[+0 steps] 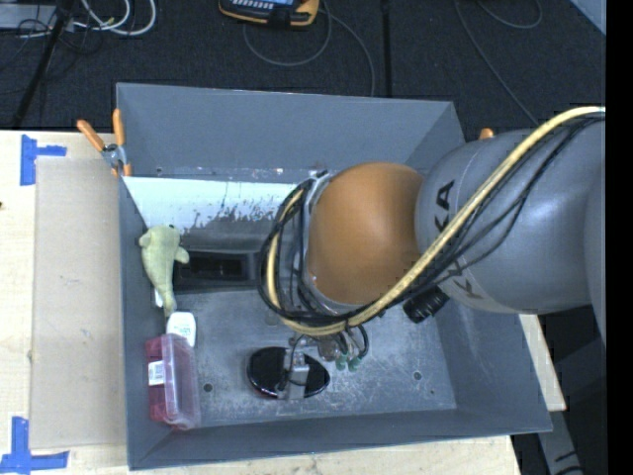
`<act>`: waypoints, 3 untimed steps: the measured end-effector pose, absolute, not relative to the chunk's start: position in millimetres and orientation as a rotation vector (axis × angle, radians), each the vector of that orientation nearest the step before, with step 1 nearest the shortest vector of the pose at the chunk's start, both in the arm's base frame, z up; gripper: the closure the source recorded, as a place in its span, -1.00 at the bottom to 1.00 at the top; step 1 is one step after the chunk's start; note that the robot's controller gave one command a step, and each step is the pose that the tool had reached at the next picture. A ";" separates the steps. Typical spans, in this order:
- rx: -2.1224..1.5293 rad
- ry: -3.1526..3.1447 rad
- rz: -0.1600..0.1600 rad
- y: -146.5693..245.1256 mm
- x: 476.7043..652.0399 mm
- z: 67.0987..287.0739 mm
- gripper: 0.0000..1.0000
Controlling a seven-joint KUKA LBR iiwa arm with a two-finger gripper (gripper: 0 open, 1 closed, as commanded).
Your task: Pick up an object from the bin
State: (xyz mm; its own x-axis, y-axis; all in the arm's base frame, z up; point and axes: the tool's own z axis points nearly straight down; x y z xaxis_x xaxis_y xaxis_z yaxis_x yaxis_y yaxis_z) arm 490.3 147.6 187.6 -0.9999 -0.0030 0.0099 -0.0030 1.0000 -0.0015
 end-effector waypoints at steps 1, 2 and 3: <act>-0.002 -3.139 0.000 146.9 492.1 191.7 -1.00; 0.090 -3.140 -0.001 130.2 496.2 145.4 -1.00; 0.185 -3.131 0.001 111.1 488.0 99.8 -1.00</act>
Offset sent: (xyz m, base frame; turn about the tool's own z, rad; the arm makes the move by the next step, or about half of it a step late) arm 0.0070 -0.0358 -0.0904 -0.1027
